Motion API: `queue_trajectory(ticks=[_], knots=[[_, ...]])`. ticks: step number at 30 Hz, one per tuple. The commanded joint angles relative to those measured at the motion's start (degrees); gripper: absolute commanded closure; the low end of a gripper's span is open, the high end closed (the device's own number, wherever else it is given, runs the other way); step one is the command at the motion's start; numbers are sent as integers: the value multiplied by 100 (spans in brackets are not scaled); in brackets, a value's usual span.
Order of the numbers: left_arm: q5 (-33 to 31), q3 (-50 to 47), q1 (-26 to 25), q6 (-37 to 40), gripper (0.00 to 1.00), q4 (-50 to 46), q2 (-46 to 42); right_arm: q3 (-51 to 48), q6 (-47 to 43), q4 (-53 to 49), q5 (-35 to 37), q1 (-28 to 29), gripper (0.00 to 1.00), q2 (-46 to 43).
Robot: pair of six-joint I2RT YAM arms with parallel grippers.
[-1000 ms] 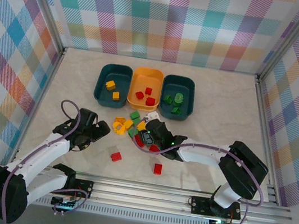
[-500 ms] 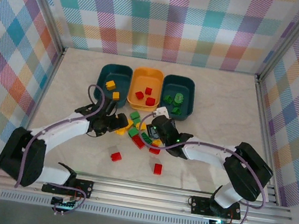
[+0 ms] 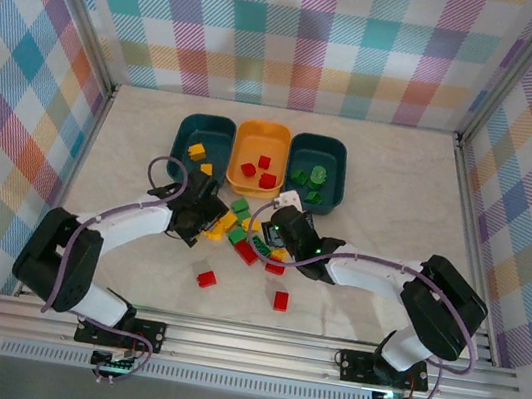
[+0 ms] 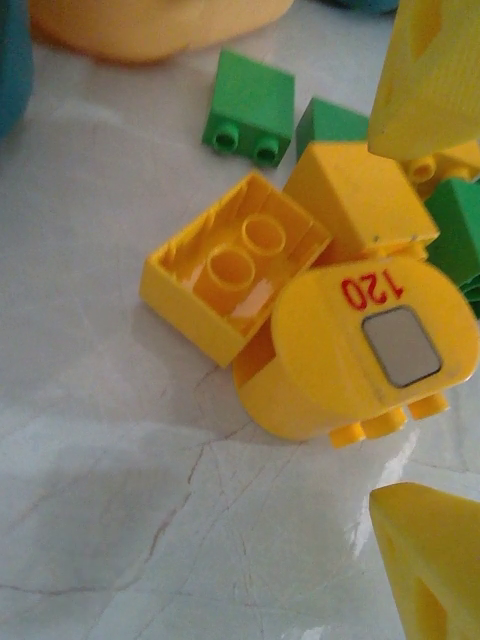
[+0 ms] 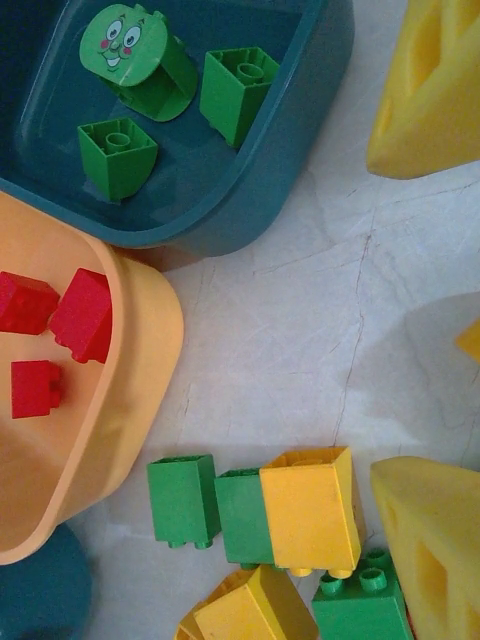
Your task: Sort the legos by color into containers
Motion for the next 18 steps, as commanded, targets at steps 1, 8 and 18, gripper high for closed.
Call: queue_trajectory(ticks=[1,8,18], knots=[[135,5,-41,-341,18,114,250,-16,85,-19,76,-10,27,-77],[-24,-55,-41,-343,35,158,389,19,76,-37,78,-10,27,-30],[-110,-290,-48,-171,47,176,190,40,87,-68,70,-10,27,6]])
